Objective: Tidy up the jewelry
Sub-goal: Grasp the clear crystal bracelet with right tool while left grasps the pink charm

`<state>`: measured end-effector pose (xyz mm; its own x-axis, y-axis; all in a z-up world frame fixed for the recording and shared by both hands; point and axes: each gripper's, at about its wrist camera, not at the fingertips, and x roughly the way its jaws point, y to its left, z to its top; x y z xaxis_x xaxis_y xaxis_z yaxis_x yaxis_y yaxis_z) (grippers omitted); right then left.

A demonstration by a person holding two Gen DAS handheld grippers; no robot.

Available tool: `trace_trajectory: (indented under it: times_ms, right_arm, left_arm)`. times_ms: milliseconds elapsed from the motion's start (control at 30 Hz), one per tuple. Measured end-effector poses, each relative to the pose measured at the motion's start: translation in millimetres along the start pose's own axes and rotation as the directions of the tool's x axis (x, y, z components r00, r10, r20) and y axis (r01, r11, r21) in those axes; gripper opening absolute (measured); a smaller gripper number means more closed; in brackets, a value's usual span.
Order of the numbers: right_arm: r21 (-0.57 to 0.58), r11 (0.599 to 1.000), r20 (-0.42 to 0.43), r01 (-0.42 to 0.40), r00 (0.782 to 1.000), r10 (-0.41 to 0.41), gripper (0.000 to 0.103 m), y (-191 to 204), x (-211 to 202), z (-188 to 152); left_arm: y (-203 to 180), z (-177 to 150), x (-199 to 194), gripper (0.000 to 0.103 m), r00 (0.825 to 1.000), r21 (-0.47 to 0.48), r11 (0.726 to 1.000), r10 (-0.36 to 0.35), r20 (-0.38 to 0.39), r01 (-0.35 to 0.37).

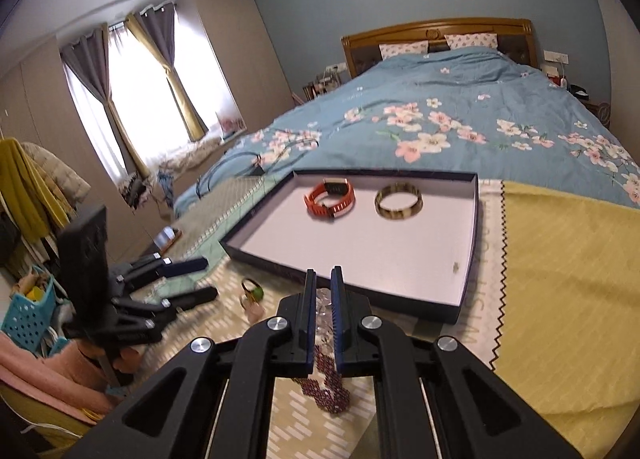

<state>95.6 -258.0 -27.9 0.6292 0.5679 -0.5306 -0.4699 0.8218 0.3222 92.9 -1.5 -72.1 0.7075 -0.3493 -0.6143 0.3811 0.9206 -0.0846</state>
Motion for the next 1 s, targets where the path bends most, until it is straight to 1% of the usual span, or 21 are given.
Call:
trace_trajectory:
  times_ms: [33, 67, 133, 233, 367, 400, 433, 467, 500, 533, 600, 633, 667, 733, 800, 900, 933, 967, 1000]
  right_arm:
    - [-0.001, 1.000, 0.008, 0.002, 1.000, -0.002, 0.005, 0, -2, 2]
    - [0.000, 1.000, 0.014, -0.002, 1.000, 0.002, 0.000, 1, -4, 3]
    - [0.008, 1.000, 0.030, -0.017, 0.999, 0.017, 0.000, 1, -7, 5]
    - [-0.001, 1.000, 0.026, -0.010, 1.000, 0.010, 0.000, 2, -5, 5]
    - [-0.008, 1.000, -0.033, 0.008, 0.999, -0.009, 0.001, 0, 8, -2]
    - [-0.014, 0.999, -0.047, 0.036, 0.998, -0.036, 0.002, 0, 12, -6]
    - [-0.016, 0.999, -0.058, 0.052, 0.997, -0.053, 0.009, -1, 14, -9]
    - [-0.016, 0.998, -0.073, 0.062, 0.995, -0.063, 0.022, -3, 17, -12]
    - [-0.010, 0.997, -0.094, 0.082, 0.992, -0.082, 0.027, -7, 22, -16]
    - [-0.005, 0.995, -0.107, 0.096, 0.990, -0.096, 0.031, -11, 25, -20]
    - [0.009, 0.995, -0.136, 0.102, 0.986, -0.100, 0.032, -17, 29, -26]
    - [0.013, 0.994, -0.153, 0.108, 0.983, -0.105, 0.035, -19, 32, -31]
    - [0.011, 0.993, -0.166, 0.115, 0.980, -0.111, 0.040, -20, 34, -34]
    - [0.005, 0.992, -0.190, 0.129, 0.974, -0.126, 0.046, -21, 40, -40]
    - [-0.012, 0.990, -0.205, 0.140, 0.969, -0.139, 0.046, -19, 46, -46]
    - [-0.027, 0.988, -0.217, 0.151, 0.964, -0.154, 0.045, -17, 51, -51]
    - [-0.026, 0.988, -0.220, 0.152, 0.963, -0.154, 0.037, -17, 52, -51]
    - [-0.024, 0.989, -0.225, 0.148, 0.963, -0.149, 0.029, -18, 52, -52]
    - [-0.019, 0.990, -0.229, 0.142, 0.963, -0.143, 0.024, -18, 52, -53]
  left_arm:
    - [-1, 0, 1, 0.061, 1.000, 0.005, 1.000, -0.003, -0.002, 0.003]
    - [-2, -1, 1, 0.061, 1.000, 0.010, 1.000, -0.008, -0.005, 0.008]
    - [-5, -1, 2, 0.061, 1.000, 0.021, 1.000, -0.016, -0.010, 0.016]
    - [-9, -2, 4, 0.061, 0.999, 0.036, 0.999, -0.028, -0.020, 0.029]
    - [-12, -2, 9, 0.059, 0.998, 0.045, 0.998, -0.033, -0.044, 0.035]
    - [-12, -2, 11, 0.056, 0.998, 0.045, 0.998, -0.040, -0.050, 0.043]
    - [-13, -2, 12, 0.054, 0.997, 0.045, 0.998, -0.047, -0.055, 0.049]
    - [-14, -2, 13, 0.054, 0.997, 0.047, 0.997, -0.052, -0.061, 0.055]
    - [-15, -2, 14, 0.053, 0.996, 0.050, 0.997, -0.058, -0.067, 0.062]
    - [-16, -3, 16, 0.051, 0.995, 0.053, 0.996, -0.065, -0.073, 0.069]
    - [-21, -4, 18, 0.050, 0.993, 0.062, 0.994, -0.082, -0.082, 0.087]
    - [-22, -4, 18, 0.049, 0.992, 0.064, 0.993, -0.093, -0.086, 0.099]
    - [-24, -4, 20, 0.049, 0.991, 0.066, 0.992, -0.102, -0.091, 0.109]
    - [-27, -4, 24, 0.048, 0.989, 0.066, 0.992, -0.105, -0.105, 0.112]
    - [-26, -3, 29, 0.046, 0.987, 0.054, 0.992, -0.107, -0.120, 0.114]
    - [-23, -1, 36, 0.036, 0.984, 0.025, 0.992, -0.116, -0.138, 0.121]
    - [-23, 0, 39, 0.032, 0.983, 0.018, 0.993, -0.117, -0.144, 0.121]
    - [-22, 0, 40, 0.030, 0.982, 0.012, 0.993, -0.118, -0.149, 0.121]
    - [-21, -1, 41, 0.025, 0.981, 0.006, 0.992, -0.120, -0.153, 0.123]
